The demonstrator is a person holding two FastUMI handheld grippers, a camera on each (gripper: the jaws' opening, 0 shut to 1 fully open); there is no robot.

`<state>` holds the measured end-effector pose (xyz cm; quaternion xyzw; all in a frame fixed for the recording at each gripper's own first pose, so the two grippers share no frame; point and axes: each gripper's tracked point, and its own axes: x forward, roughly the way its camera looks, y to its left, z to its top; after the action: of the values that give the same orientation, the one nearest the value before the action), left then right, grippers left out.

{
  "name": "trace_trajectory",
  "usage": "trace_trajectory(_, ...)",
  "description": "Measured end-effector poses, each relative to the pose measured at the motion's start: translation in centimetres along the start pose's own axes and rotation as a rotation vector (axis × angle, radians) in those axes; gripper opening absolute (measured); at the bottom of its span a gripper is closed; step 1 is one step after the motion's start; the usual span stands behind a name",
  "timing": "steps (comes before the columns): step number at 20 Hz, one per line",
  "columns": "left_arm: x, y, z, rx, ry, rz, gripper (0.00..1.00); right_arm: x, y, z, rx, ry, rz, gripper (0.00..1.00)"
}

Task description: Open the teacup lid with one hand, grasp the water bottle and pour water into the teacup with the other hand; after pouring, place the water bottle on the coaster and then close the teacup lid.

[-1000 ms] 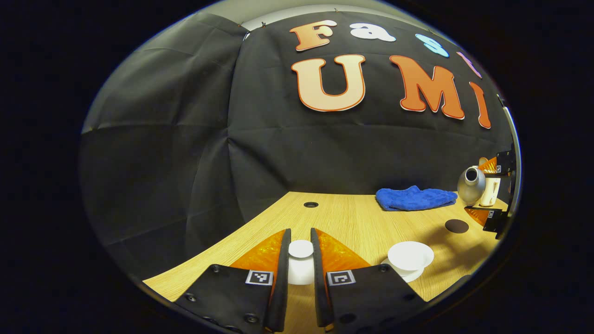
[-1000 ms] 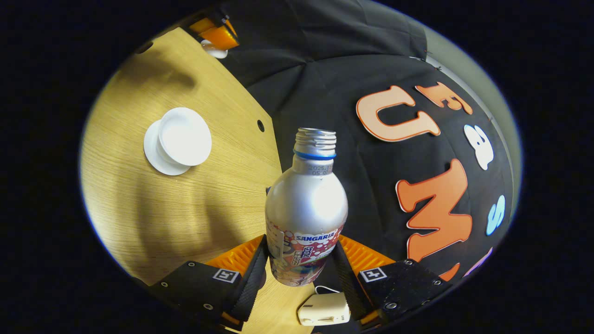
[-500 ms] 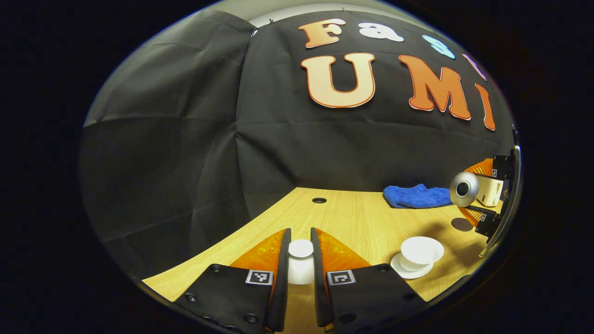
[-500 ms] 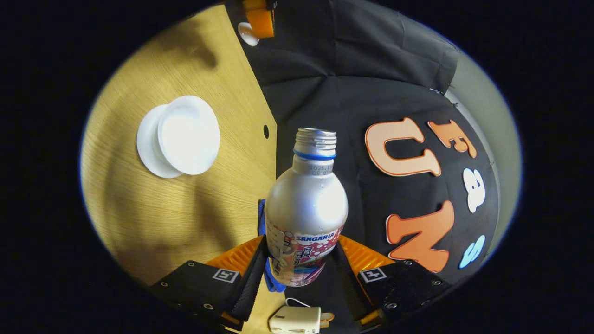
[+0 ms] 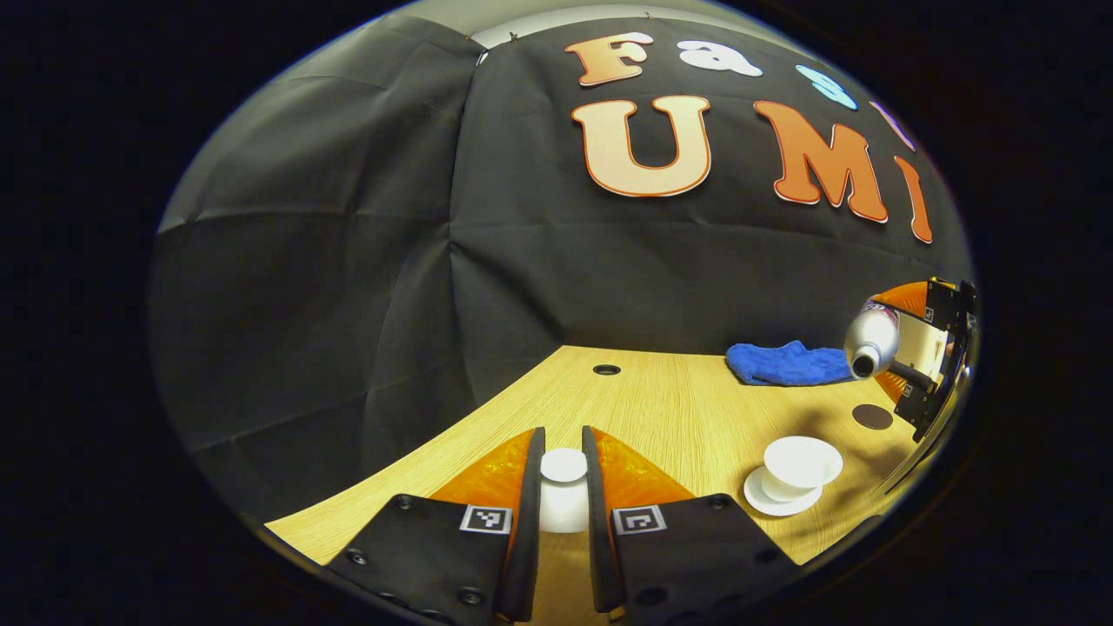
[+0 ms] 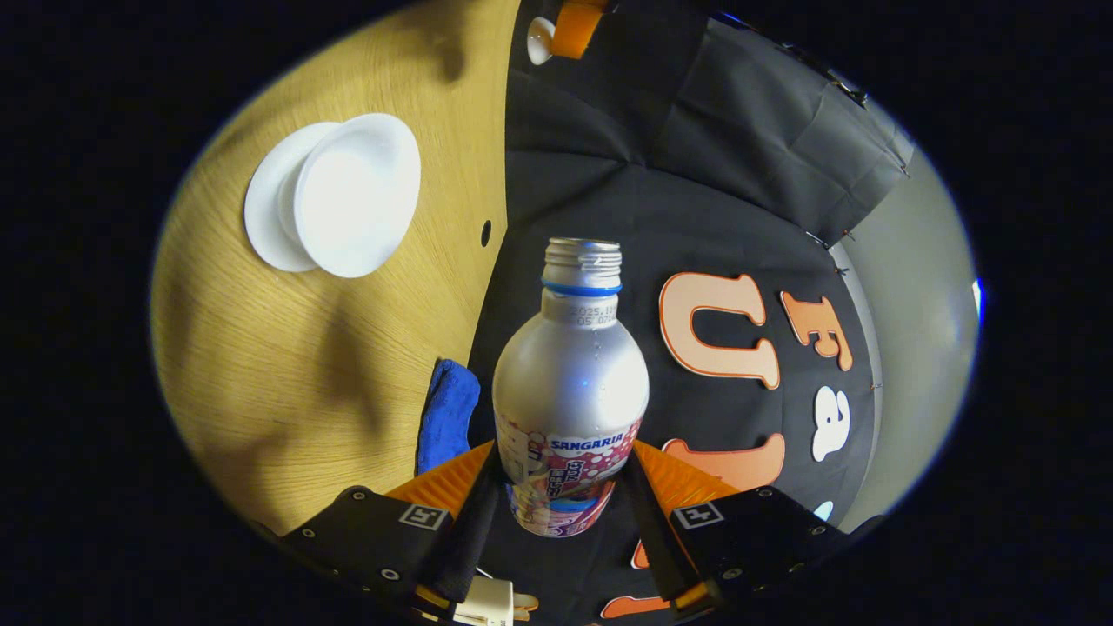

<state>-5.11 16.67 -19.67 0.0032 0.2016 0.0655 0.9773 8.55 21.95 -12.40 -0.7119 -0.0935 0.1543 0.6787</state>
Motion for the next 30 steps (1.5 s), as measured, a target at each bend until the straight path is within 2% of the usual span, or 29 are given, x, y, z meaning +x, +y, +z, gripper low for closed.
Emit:
trace_trajectory(4, -0.1, 0.2, -0.2, -0.001, 0.003, 0.004, 0.28, 0.2, 0.8, 0.1, -0.041, -0.006, -0.010, 0.77)
trace_trajectory(8, 0.0, 0.3, -0.5, -0.007, 0.009, 0.003, 0.28, 0.1, -0.3, 0.2, -0.100, -0.013, -0.074, 0.77)
trace_trajectory(15, 0.0, 0.2, -0.2, -0.006, 0.001, 0.000, 0.28, 0.7, -2.5, -0.5, -0.133, -0.005, -0.150, 0.77)
trace_trajectory(16, 0.0, 0.2, -0.2, -0.007, -0.001, -0.001, 0.28, 0.6, -2.9, -0.4, -0.137, -0.004, -0.162, 0.74)
trace_trajectory(17, 0.0, 0.1, -0.1, -0.006, -0.001, -0.003, 0.28, 0.7, -3.3, -0.5, -0.147, -0.003, -0.176, 0.77)
trace_trajectory(19, -0.1, 0.0, -0.1, -0.008, -0.002, -0.007, 0.28, 0.8, -3.6, -0.7, -0.165, 0.001, -0.210, 0.77)
trace_trajectory(20, -0.2, 0.0, 0.1, -0.008, -0.003, -0.006, 0.28, 0.8, -3.7, -0.7, -0.168, 0.004, -0.215, 0.74)
trace_trajectory(22, -0.1, 0.0, 0.0, -0.006, -0.005, -0.006, 0.28, 0.8, -4.0, -0.7, -0.176, 0.007, -0.234, 0.77)
trace_trajectory(23, -0.2, -0.1, 0.1, -0.006, -0.006, -0.007, 0.29, 0.8, -4.0, -0.6, -0.183, 0.008, -0.247, 0.74)
trace_trajectory(24, -0.3, -0.1, 0.1, -0.004, -0.007, -0.007, 0.28, 0.7, -4.1, -0.5, -0.188, 0.006, -0.256, 0.77)
trace_trajectory(26, -0.3, -0.2, 0.1, 0.000, -0.009, -0.007, 0.28, 0.7, -4.3, -0.6, -0.192, 0.003, -0.278, 0.74)
trace_trajectory(28, -0.3, -0.4, 0.4, 0.003, -0.013, -0.013, 0.28, 0.5, -4.4, -0.4, -0.201, -0.005, -0.303, 0.77)
trace_trajectory(29, -0.4, -0.5, 0.5, 0.002, -0.014, -0.015, 0.29, 0.3, -4.4, -0.3, -0.207, -0.009, -0.310, 0.74)
trace_trajectory(30, -0.3, -0.6, 0.5, 0.002, -0.014, -0.016, 0.28, 0.2, -4.4, -0.1, -0.213, -0.013, -0.317, 0.77)
